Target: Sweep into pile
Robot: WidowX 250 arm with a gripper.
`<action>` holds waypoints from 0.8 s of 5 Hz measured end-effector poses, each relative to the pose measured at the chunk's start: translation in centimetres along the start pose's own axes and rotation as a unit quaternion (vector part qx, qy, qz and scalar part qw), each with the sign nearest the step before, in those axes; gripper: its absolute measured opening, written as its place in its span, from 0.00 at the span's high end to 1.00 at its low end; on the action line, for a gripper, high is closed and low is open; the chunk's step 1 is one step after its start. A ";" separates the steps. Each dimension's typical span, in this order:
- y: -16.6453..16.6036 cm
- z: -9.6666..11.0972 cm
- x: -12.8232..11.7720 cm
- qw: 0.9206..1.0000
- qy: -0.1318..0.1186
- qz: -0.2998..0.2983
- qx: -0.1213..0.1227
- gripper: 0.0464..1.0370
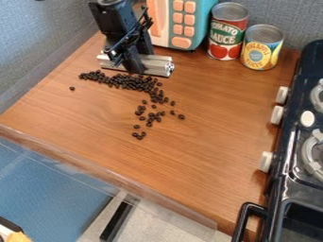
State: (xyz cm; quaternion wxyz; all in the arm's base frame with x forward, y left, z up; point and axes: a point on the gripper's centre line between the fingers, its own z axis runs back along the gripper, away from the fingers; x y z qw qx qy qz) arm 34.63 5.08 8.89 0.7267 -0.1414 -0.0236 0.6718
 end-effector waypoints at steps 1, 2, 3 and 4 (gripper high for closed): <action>2.4 -0.1 -1.6 0.999 0.004 -0.052 0.013 0.67; 4.5 -0.3 -2.2 0.998 0.003 -0.056 0.037 0.67; 6.3 -0.8 -2.8 0.997 -0.005 -0.053 0.063 0.66; 8.2 -1.8 -3.0 0.996 -0.012 -0.022 0.082 0.67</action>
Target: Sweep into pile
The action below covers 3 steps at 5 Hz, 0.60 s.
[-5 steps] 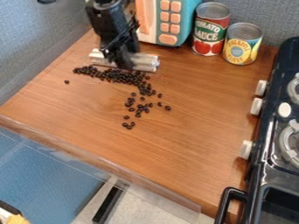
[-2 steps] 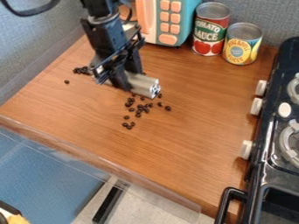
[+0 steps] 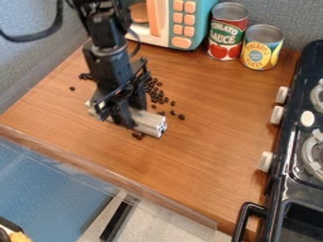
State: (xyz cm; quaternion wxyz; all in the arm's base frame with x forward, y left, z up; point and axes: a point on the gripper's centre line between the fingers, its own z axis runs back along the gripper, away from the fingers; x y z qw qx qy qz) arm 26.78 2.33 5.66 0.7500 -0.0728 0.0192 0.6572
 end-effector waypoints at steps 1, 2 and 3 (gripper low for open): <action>0.1 -0.8 -0.4 0.999 -0.014 0.042 -0.006 0.67; -0.1 -2.1 -0.3 0.996 -0.028 0.084 0.000 0.67; 0.0 -3.0 -0.4 0.993 -0.042 0.113 0.014 0.67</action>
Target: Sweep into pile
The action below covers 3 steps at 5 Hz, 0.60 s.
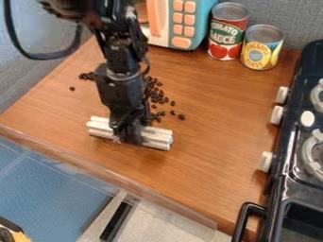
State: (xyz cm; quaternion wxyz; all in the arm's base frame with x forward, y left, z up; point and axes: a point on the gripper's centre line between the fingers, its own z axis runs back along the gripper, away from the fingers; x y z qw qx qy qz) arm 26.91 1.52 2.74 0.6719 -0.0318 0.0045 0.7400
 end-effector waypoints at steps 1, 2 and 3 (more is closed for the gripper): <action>0.1 -0.7 -0.2 1.000 -0.011 0.016 0.008 0.67; 0.2 -0.7 -0.2 1.000 -0.011 0.026 0.012 0.67; -0.2 -0.9 0.0 0.999 -0.016 0.026 0.014 0.67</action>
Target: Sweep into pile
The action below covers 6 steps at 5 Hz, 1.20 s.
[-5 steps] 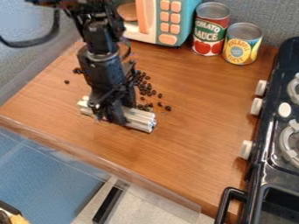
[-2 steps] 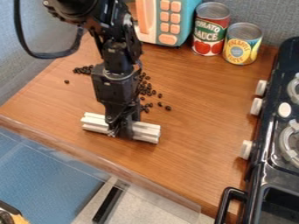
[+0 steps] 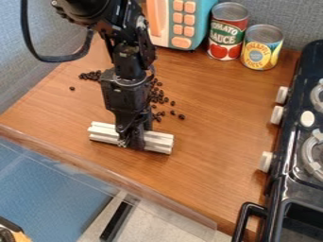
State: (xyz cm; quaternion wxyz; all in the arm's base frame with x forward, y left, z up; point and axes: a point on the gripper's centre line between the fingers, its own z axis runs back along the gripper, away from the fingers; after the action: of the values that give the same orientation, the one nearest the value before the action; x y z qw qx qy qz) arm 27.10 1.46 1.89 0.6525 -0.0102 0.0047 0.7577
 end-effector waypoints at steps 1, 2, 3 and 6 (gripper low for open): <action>-1.4 -0.5 0.1 1.000 -0.006 0.011 -0.003 0.67; -3.0 -0.6 0.0 0.999 -0.010 0.031 -0.006 0.67; -4.1 -0.6 -0.1 0.999 -0.011 0.046 -0.010 0.67; -8.5 -0.5 -0.3 0.994 -0.014 0.094 -0.045 0.67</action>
State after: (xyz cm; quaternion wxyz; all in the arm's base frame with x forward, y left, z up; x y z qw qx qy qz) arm 35.58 2.46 1.49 0.5773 -0.0279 -0.0377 0.8152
